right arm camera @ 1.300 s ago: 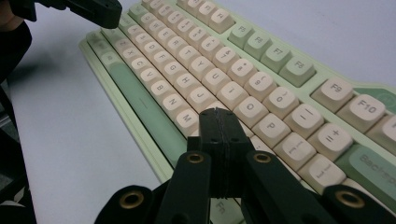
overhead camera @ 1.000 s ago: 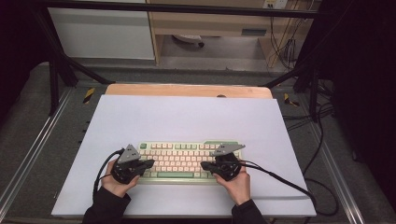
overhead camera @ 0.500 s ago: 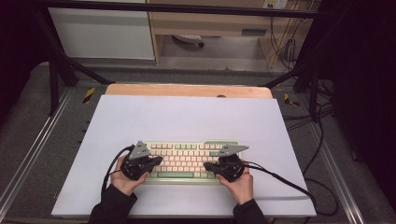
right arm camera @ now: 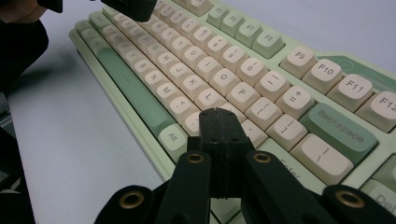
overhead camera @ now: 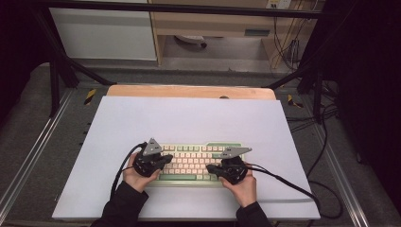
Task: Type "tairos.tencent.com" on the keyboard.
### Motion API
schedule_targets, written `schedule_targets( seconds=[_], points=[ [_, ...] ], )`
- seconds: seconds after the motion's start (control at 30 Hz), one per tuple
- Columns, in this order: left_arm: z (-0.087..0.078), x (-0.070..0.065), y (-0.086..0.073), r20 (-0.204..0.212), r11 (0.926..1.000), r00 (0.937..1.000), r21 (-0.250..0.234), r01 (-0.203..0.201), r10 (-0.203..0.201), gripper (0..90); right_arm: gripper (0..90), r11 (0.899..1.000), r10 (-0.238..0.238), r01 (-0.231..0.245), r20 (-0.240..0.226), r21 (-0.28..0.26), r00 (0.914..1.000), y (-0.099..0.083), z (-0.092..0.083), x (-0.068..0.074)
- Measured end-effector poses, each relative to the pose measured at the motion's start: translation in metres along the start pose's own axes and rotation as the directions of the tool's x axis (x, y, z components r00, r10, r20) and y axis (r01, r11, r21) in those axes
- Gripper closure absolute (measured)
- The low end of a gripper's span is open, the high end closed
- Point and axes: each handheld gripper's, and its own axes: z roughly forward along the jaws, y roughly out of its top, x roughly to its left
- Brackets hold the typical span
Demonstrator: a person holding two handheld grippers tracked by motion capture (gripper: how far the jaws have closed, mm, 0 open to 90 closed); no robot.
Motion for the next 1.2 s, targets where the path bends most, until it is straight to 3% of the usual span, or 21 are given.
schedule_targets(
  seconds=[0.83,1.2],
  points=[
    [0.021,-0.002,-0.002,-0.002,0.9996,1.0000,0.027,-0.005,0.005,90.0,90.0,1.000,0.001,-0.001,-0.004,0.000,1.0000,0.000,0.001,0.000],
    [0.007,-0.003,-0.001,0.010,0.9999,0.9999,-0.002,-0.011,0.011,90.0,90.0,1.000,-0.005,0.005,0.000,-0.004,1.0000,0.000,-0.001,0.000]
  ],
)
